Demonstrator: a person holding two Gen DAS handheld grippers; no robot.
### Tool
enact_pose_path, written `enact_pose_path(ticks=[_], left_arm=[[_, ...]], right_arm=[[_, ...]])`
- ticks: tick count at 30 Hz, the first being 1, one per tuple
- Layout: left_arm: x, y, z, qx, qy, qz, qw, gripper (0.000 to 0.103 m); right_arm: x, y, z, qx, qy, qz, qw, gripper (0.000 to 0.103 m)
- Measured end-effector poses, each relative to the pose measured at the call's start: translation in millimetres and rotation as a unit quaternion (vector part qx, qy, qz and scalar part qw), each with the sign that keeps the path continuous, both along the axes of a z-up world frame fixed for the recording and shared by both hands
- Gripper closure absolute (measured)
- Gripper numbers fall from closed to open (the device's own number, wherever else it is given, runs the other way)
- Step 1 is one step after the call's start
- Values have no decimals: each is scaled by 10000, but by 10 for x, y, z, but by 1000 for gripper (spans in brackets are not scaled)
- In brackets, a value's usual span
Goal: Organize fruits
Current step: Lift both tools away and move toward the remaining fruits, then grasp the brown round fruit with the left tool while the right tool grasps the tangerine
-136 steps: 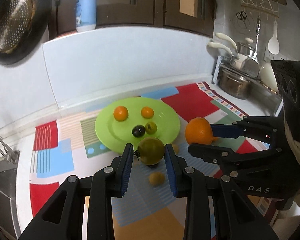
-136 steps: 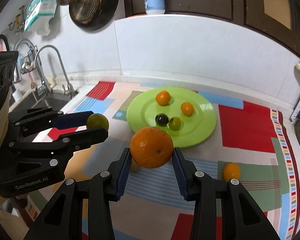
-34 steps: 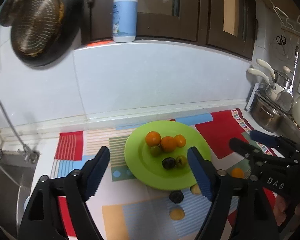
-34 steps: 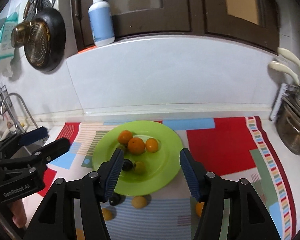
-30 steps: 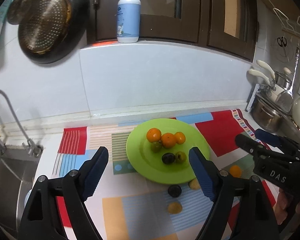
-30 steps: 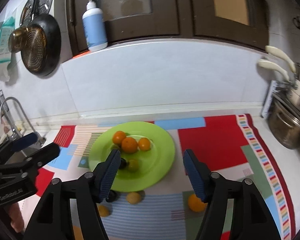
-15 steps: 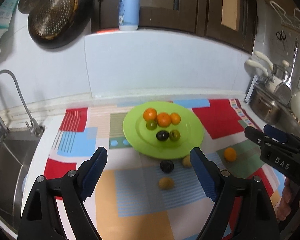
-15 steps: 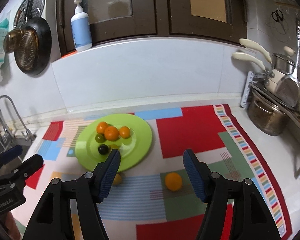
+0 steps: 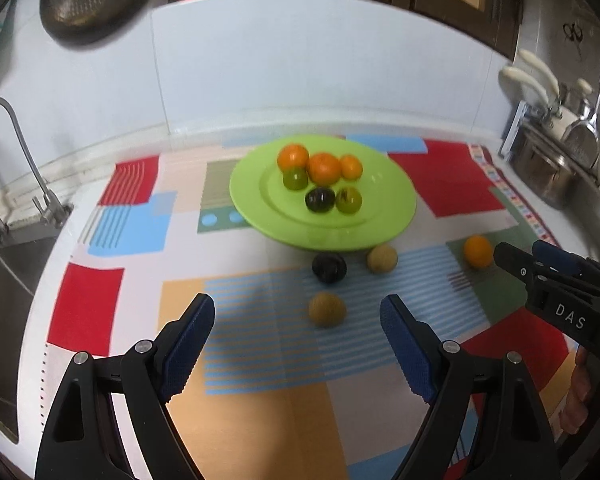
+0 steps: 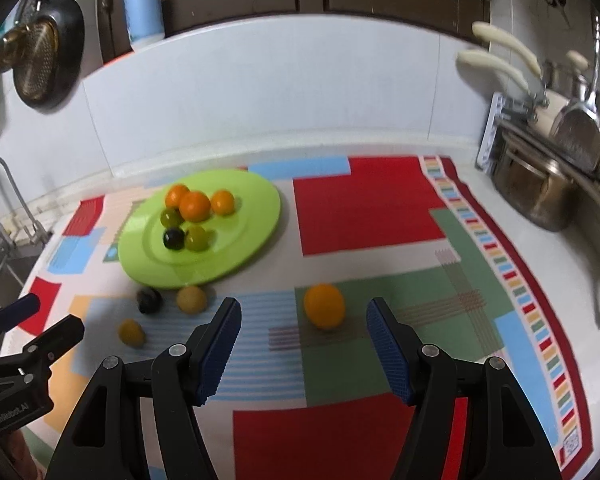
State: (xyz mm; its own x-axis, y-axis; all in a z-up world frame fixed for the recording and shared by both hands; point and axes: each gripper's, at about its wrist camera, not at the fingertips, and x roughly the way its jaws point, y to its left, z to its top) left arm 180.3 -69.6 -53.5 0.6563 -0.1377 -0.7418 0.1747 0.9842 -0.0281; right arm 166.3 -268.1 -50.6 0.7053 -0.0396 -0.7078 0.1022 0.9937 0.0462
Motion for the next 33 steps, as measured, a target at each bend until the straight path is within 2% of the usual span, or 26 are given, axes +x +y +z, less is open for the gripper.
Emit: enact_pose_path(ticks=[8, 13, 21, 26, 30, 33], left_arm=[[111, -94, -274, 83, 318, 29, 9995, 20], [191, -142, -383, 107, 438, 62, 9990, 30], [278, -213, -476, 43, 568, -37, 9984, 58], [328, -237, -522, 9, 632, -103, 9979, 69], [340, -250, -519, -22, 605, -162, 9980, 74], [345, -264, -519, 13, 573, -203, 9981, 74]], right_arm=[[165, -104, -307, 120, 371, 5, 9992, 37], [283, -165, -425, 239, 479, -33, 9986, 39], [456, -225, -544, 374, 598, 20, 9975, 52], [517, -221, -577, 366, 596, 57, 9975, 57], [549, -211, -581, 296, 585, 79, 9978, 66], [557, -213, -584, 268, 571, 92, 9980, 69]])
